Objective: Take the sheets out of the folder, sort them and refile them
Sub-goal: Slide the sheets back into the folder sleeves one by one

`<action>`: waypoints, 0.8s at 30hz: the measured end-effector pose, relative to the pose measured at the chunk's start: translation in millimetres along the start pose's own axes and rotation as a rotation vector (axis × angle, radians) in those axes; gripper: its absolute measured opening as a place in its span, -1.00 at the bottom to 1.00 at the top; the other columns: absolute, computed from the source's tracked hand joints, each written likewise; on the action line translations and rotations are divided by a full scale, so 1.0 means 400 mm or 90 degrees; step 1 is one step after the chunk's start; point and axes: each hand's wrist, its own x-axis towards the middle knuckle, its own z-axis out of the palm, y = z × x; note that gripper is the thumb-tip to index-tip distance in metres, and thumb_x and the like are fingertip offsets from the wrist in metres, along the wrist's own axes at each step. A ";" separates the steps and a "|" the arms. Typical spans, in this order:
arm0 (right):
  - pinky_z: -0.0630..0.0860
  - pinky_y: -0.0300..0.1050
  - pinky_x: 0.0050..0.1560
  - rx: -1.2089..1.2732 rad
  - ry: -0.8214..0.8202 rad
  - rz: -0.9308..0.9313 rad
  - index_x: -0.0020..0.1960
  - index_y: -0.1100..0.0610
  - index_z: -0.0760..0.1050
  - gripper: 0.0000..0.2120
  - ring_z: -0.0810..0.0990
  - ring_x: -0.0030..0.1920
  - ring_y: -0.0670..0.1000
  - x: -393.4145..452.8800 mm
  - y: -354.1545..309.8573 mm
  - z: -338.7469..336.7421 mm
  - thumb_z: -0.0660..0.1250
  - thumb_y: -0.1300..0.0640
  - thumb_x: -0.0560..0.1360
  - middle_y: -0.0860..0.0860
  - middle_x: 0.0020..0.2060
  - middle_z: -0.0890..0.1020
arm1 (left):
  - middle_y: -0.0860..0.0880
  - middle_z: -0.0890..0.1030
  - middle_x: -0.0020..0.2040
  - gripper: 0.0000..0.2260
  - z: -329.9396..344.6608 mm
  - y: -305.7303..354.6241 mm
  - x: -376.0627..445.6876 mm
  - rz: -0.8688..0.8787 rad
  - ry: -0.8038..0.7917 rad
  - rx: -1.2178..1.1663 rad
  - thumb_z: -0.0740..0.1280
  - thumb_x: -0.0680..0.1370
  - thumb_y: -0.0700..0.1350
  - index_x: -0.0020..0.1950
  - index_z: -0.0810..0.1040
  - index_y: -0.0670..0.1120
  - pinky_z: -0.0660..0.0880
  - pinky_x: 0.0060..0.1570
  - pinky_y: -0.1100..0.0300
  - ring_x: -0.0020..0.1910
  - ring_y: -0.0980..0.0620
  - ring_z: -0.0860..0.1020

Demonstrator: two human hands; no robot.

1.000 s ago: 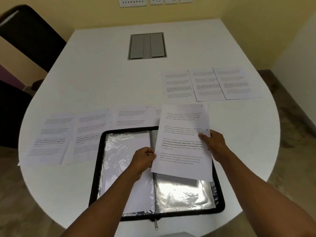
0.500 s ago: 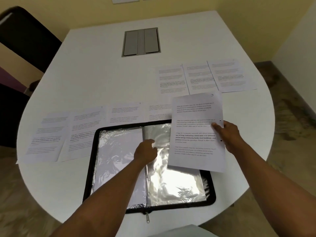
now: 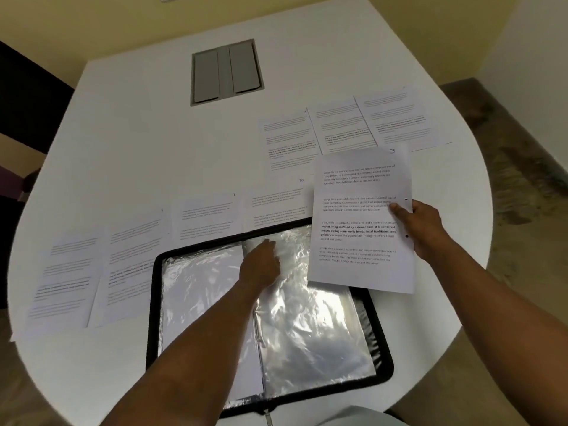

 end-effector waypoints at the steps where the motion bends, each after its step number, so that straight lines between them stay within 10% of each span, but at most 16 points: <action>1: 0.47 -0.15 -0.25 0.008 0.003 0.004 0.25 0.15 0.54 -0.72 0.58 -0.08 0.04 0.010 -0.002 0.002 0.36 0.10 0.56 0.05 0.05 0.63 | -0.06 0.30 0.50 -0.58 0.003 -0.002 0.011 0.006 0.005 0.009 0.17 0.63 -0.07 0.49 0.27 -0.09 0.33 0.30 0.07 0.42 -0.09 0.34; 5: 0.51 -0.06 -0.11 0.041 0.014 0.026 0.21 0.10 0.56 -0.74 0.61 -0.03 0.07 0.056 -0.006 0.015 0.38 0.09 0.55 0.04 0.07 0.65 | -0.07 0.39 0.44 -0.56 0.023 -0.016 0.042 0.034 0.034 0.052 0.21 0.61 -0.06 0.48 0.29 -0.11 0.39 0.23 0.06 0.34 -0.07 0.42; 11: 0.54 0.20 0.21 0.076 0.037 0.062 0.13 0.04 0.59 -0.81 0.65 0.09 0.13 0.120 -0.003 0.033 0.42 0.07 0.52 0.01 0.03 0.68 | -0.05 0.57 -0.39 -0.92 0.043 -0.021 0.053 0.096 0.169 0.101 0.40 0.40 -0.28 -0.20 0.56 -0.12 0.33 -0.39 0.18 -0.38 -0.08 0.54; 24: 0.54 0.16 0.21 0.166 0.058 0.054 0.17 0.09 0.58 -0.78 0.66 0.09 0.08 0.211 -0.036 0.054 0.40 0.13 0.53 0.05 0.12 0.66 | 0.04 0.46 -0.24 -0.88 -0.010 -0.025 0.154 0.154 -0.001 0.154 0.34 0.32 -0.12 -0.32 0.40 0.02 0.33 -0.29 0.16 -0.21 -0.02 0.46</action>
